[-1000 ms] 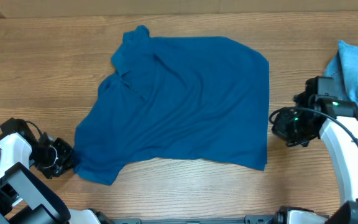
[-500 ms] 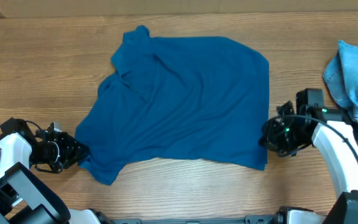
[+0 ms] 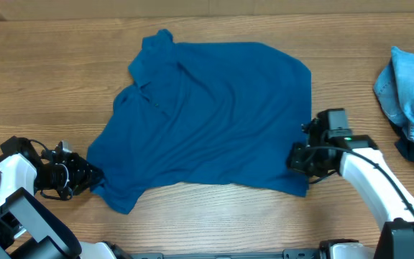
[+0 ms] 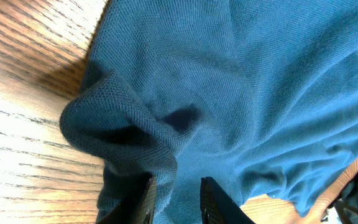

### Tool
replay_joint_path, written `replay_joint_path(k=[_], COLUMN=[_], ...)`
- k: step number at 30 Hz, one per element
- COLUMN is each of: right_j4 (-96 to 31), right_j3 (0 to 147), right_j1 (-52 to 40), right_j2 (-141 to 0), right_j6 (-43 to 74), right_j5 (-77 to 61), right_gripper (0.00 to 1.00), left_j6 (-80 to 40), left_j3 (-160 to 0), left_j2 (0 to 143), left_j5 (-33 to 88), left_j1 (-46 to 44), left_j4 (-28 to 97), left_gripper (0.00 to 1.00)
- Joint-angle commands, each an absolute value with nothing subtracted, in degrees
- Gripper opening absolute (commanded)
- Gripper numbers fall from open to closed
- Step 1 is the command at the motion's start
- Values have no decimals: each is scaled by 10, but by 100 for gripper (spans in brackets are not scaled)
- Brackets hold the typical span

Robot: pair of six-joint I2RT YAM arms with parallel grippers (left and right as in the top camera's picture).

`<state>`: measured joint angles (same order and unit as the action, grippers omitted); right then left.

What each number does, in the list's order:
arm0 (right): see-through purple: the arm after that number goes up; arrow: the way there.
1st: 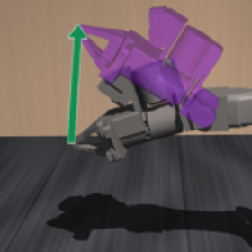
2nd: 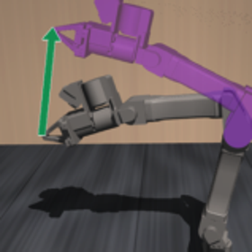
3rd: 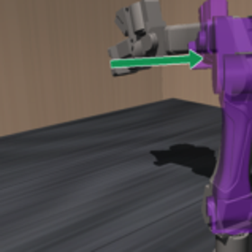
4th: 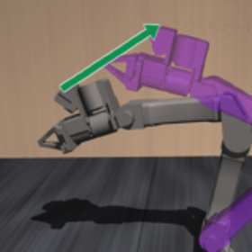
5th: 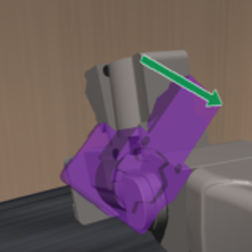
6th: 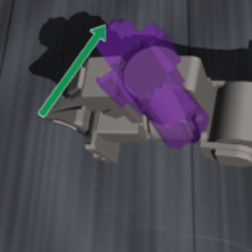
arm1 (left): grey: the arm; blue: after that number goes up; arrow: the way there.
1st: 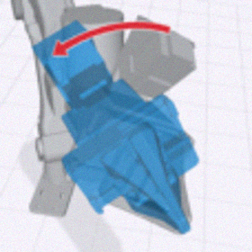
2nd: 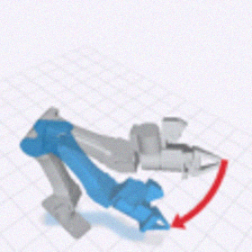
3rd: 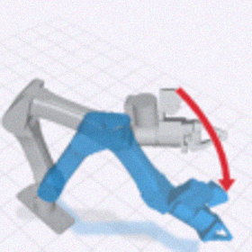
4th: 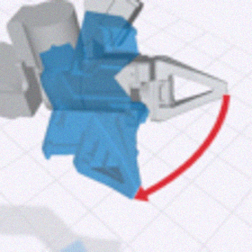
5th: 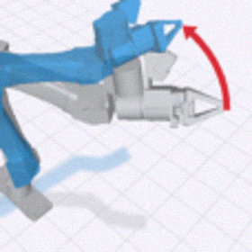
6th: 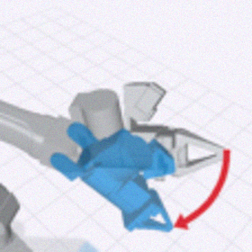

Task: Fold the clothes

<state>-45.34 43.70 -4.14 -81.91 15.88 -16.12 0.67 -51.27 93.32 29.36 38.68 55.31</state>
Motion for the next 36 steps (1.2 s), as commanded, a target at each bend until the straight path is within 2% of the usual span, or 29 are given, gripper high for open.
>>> replay_joint_path(k=[1,7,12,19,26,36], right_j4=[-447,-483,-555,-564,-474,-422], right_j3=[434,434,434,435,444,447], right_j1=[-74,-74,-74,-74,-74,-74], right_j2=[-844,-887,-890,-889,-858,-864], right_j6=[230,245,378,421,211,175], right_j5=[-87,-105,-14,12,-107,-149], right_gripper=[4,4,4,4,4,4], left_j6=[23,23,23,23,23,23], left_j3=[-520,-520,-520,-520,-520,-520], left_j2=[920,920,920,920,920,920], left_j5=[298,298,298,294,294,294], left_j1=[390,390,390,390,390,390], left_j4=[555,555,555,555,556,556], left_gripper=[28,28,29,32,32,33])
